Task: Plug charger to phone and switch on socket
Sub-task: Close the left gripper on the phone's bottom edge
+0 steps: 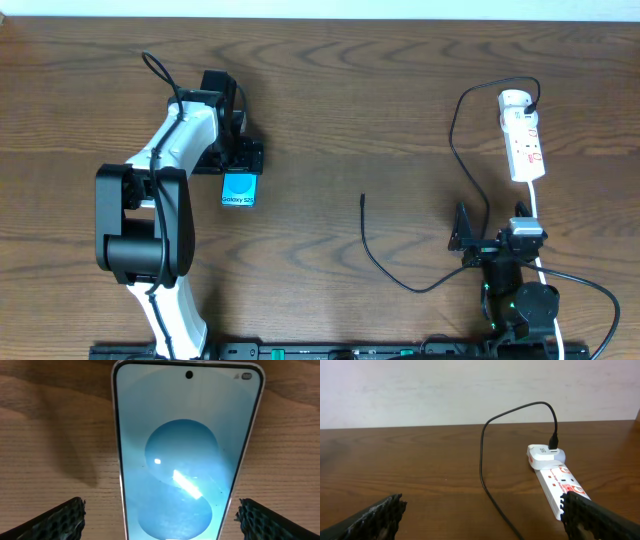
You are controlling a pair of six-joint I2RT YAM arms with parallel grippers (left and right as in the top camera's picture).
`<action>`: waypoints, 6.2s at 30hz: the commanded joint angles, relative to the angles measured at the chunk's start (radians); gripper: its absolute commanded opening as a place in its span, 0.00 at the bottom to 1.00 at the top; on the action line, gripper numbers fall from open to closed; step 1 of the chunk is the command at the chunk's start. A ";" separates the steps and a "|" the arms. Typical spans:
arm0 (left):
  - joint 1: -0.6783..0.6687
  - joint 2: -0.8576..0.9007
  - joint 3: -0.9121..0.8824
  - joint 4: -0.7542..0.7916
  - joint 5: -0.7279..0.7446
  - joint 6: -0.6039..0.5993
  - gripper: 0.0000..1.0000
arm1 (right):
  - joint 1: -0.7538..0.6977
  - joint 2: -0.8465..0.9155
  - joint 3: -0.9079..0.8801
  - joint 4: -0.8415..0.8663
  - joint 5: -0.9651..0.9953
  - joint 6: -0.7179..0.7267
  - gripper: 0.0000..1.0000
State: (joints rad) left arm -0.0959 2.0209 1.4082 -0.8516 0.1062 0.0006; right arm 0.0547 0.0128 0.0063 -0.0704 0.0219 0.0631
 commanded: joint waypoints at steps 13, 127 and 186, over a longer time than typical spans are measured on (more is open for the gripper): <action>-0.015 0.006 -0.064 0.046 0.013 0.013 0.98 | -0.008 -0.002 -0.001 -0.004 -0.002 -0.009 0.99; -0.015 0.006 -0.098 0.132 -0.041 0.031 0.98 | -0.008 -0.002 -0.001 -0.004 -0.002 -0.009 0.99; -0.015 0.006 -0.098 0.133 -0.040 0.028 0.07 | -0.008 -0.002 -0.001 -0.004 -0.002 -0.009 0.99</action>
State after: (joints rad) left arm -0.1131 2.0197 1.3334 -0.7128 0.0685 0.0273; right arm 0.0547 0.0128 0.0063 -0.0704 0.0219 0.0631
